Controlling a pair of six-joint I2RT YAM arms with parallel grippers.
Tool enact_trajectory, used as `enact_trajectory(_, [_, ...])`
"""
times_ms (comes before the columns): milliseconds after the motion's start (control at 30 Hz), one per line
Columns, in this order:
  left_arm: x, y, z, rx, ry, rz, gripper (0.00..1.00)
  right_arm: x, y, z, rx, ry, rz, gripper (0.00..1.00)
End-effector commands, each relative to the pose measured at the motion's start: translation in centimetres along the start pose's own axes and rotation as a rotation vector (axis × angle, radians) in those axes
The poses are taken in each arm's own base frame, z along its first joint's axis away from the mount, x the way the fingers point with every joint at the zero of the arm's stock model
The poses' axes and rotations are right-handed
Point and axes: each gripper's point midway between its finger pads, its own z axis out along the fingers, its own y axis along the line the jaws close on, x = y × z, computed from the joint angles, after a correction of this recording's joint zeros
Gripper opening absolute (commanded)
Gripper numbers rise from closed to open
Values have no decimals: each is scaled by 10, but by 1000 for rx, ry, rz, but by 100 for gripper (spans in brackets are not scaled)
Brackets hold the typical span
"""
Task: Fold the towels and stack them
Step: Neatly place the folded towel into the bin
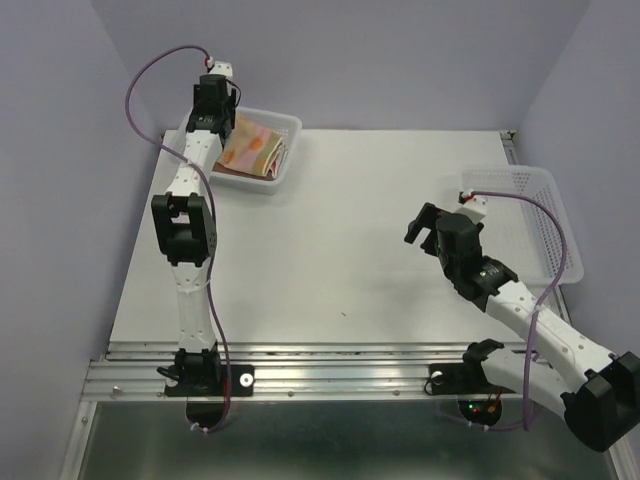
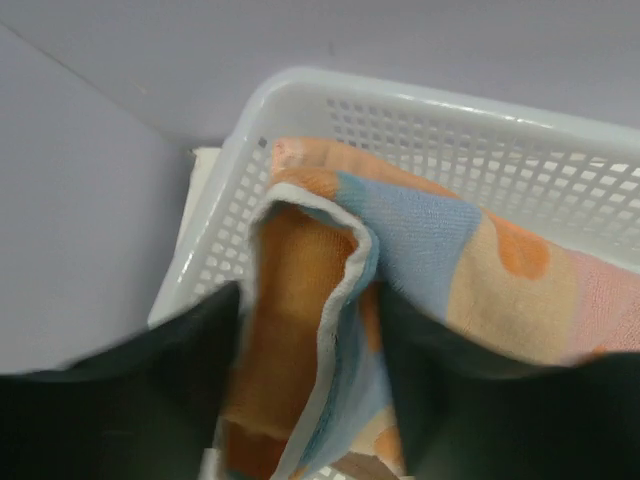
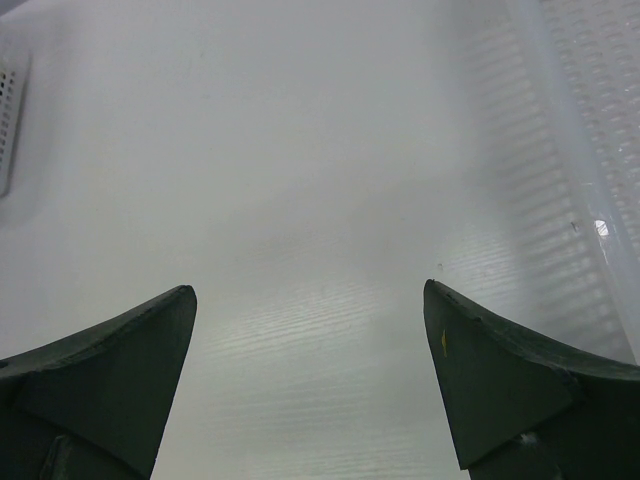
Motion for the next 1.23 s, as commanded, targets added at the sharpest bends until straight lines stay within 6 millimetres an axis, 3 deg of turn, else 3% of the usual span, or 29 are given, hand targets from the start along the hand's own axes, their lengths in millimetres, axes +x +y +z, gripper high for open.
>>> enact_trajectory(0, [-27, 24, -5, -32, -59, -47, 99, -17, 5, 1, 10, -46, 12, 100])
enact_trajectory(133, [-40, 43, -19, -107, -72, -74, 99, -19, 4, 2, 21, -46, 15, 100])
enact_trajectory(200, [-65, 55, -42, -121, -114, -113, 99, -21, 7, 1, 9, -51, 24, 100])
enact_trajectory(300, [-84, 60, -71, -91, -143, -177, 99, -21, 8, -1, 1, -48, 28, 100])
enact_trajectory(500, [-96, 38, -124, 62, -161, -337, 99, -24, 5, -12, -10, -49, 68, 100])
enact_trajectory(533, [-105, 35, -150, 87, -178, -375, 99, -22, 3, -14, -8, -45, 75, 100])
enact_trajectory(567, [-79, 21, -152, 109, -114, -385, 99, -21, 2, -16, -10, -45, 84, 100])
enact_trajectory(600, [-68, 15, -161, 97, -87, -464, 99, -20, 0, -20, -20, -46, 98, 100])
enact_trajectory(633, [-42, -4, -186, 119, -54, -474, 99, -19, -1, -22, -25, -47, 103, 100])
enact_trajectory(667, [-25, -14, -198, 124, -44, -488, 99, -18, -1, -23, -31, -44, 111, 100])
enact_trajectory(700, [12, -13, -217, 69, -38, -531, 99, -16, 0, -27, -50, -38, 123, 100])
enact_trajectory(733, [28, -37, -237, 112, -42, -512, 99, -14, 0, -28, -57, -32, 125, 100])
enact_trajectory(867, [93, -59, -285, 259, -40, -600, 99, -7, -8, -33, -48, -24, 155, 100])
enact_trajectory(967, [109, -47, -309, 285, -59, -655, 99, 0, -7, -35, -88, -25, 162, 100])
enact_trajectory(1033, [106, -35, -324, 285, -90, -681, 99, 0, 1, -38, -148, -28, 162, 100])
enact_trajectory(1200, [106, -21, -338, 272, -132, -720, 99, -3, 3, -46, -193, -46, 167, 100])
